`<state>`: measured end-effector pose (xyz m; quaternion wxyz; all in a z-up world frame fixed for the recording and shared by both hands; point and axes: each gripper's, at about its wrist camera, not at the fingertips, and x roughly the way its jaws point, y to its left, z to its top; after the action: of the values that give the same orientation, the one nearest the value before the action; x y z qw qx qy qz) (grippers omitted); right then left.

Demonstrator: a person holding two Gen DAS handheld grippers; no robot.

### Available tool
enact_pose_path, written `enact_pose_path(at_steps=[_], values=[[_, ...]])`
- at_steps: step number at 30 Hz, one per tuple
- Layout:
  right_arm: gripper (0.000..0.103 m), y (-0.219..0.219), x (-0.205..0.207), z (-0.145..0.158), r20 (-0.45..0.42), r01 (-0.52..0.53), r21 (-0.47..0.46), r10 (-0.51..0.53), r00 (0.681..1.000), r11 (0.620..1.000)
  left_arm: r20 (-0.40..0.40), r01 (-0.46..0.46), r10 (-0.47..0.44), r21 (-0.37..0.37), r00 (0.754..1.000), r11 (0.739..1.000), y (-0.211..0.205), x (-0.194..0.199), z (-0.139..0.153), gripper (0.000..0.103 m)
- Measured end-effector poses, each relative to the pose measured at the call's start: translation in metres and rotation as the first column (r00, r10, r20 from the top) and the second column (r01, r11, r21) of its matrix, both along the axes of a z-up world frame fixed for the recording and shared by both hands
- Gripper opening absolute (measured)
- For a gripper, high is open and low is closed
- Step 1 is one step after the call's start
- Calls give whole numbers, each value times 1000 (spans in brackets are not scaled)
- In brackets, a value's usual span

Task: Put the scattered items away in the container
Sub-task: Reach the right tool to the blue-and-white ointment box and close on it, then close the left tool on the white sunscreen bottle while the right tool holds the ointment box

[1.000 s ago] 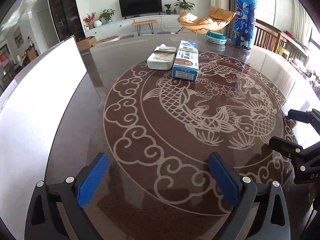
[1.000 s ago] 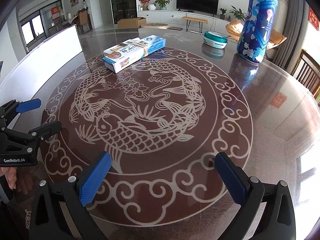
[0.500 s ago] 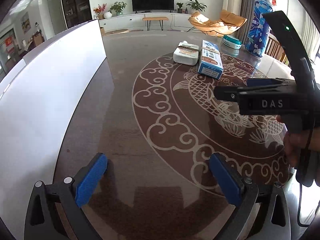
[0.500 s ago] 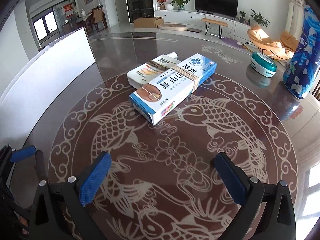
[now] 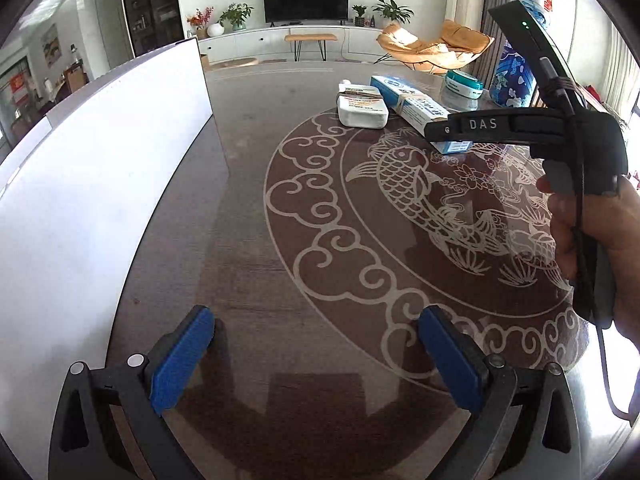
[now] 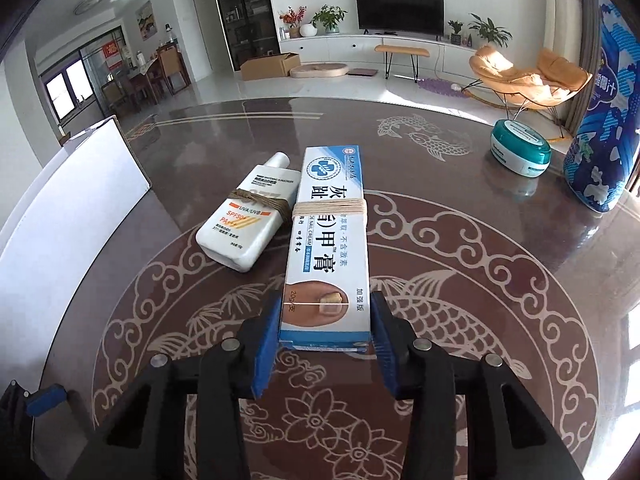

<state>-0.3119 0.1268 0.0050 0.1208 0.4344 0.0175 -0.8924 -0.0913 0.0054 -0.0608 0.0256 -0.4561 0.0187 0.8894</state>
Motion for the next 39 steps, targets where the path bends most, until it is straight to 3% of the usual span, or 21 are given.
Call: enact_pose_path(at_steps=[4,10,12,14,20,32,39], values=[[42,30,36,-2,-23,37,97,-35,999,995,0,0,0,0,1000,1000,0,0,0,103],[44,66,64,0,-17,91,76,-90,996,993,0,-1,1,0,1000,1000,0,0,0,103],[56,63,64,0,-13,70,81,-69,998,994,0,-1,1,0,1000,1000,-1,0,0,103],[79,59,64,0,-6,56,100,-56,998,993,0,0,0,0,1000,1000,-1,0,0,103],[92,62,58,-4,12,69,100,-71,997,993,0,-1,1,1,1000,1000,-1,0,0,103],[103,61,54,-6,34,56,95,-59,998,994,0,-1,1,1,1000,1000,-1,0,0,103],[103,61,54,-6,35,55,96,-58,998,994,8,0,0,2,1000,1000,3,-8,0,103]])
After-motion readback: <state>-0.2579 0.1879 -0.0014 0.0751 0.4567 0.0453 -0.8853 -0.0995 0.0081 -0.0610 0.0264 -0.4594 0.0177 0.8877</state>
